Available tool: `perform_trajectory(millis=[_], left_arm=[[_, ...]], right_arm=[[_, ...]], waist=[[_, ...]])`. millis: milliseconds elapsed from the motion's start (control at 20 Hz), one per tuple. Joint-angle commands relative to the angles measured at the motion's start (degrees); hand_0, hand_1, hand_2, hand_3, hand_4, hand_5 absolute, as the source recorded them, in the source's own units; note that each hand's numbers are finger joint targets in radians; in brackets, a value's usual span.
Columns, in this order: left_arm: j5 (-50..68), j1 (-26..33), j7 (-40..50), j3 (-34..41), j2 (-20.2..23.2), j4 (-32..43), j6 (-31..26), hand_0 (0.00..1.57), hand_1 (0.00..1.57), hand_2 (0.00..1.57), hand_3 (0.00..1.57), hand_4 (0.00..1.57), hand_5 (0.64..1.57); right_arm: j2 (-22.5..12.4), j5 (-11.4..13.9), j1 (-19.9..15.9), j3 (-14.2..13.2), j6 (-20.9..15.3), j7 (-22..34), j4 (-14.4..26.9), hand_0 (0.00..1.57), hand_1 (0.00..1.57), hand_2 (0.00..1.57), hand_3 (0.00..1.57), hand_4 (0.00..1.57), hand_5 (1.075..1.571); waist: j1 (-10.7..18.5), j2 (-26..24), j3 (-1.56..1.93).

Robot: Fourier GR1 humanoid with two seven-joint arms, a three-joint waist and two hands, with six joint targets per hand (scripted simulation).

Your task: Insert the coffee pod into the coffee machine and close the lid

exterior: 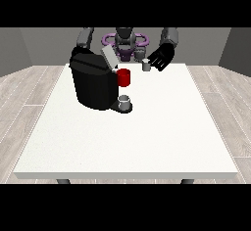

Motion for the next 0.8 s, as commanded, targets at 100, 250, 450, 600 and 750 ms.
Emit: perform_trajectory(millis=[100, 250, 450, 600, 750], left_arm=[[0.5, -5.4, 0.8, 3.3, 3.5, 1.2, -1.6, 1.27, 1.27, 1.34, 1.29, 0.55, 1.571], [0.3, -7.8, 1.9, 4.3, 5.3, 0.7, -2.3, 1.01, 1.01, 1.2, 1.22, 0.54, 1.571], [1.8, -12.1, 5.0, 6.2, 5.4, 1.3, -4.5, 1.27, 1.27, 1.31, 1.24, 0.51, 1.571], [1.6, -14.8, 4.8, 7.4, 8.6, 1.5, -4.5, 1.24, 1.24, 1.26, 1.2, 0.48, 1.571], [0.5, -14.6, 4.6, 6.4, 5.9, 2.6, -2.5, 1.26, 1.26, 1.32, 1.26, 0.49, 1.571]], right_arm=[[-0.8, -1.9, -3.8, -0.4, 2.0, 0.9, -2.6, 0.0, 0.0, 0.0, 0.0, 0.48, 1.571], [0.2, -1.2, -2.7, 0.4, 1.4, -0.2, -2.3, 0.0, 0.0, 0.0, 0.0, 0.5, 1.571], [-1.0, -2.1, -5.7, -0.6, 2.0, 1.7, -3.0, 0.0, 0.0, 0.0, 0.0, 0.52, 1.571], [-2.3, -1.9, -4.8, 0.2, 3.7, -1.4, -3.5, 0.0, 0.0, 0.0, 0.0, 0.51, 1.571], [0.0, 0.9, -6.5, 2.9, 0.0, 2.9, -6.0, 0.0, 0.0, 0.0, 0.0, 0.51, 1.571]], waist=[[-3.4, 3.8, -0.01], [-3.6, 3.7, 0.0], [-5.2, 4.2, 0.0], [-6.6, 6.4, 0.0], [-7.8, 6.8, -0.01]])
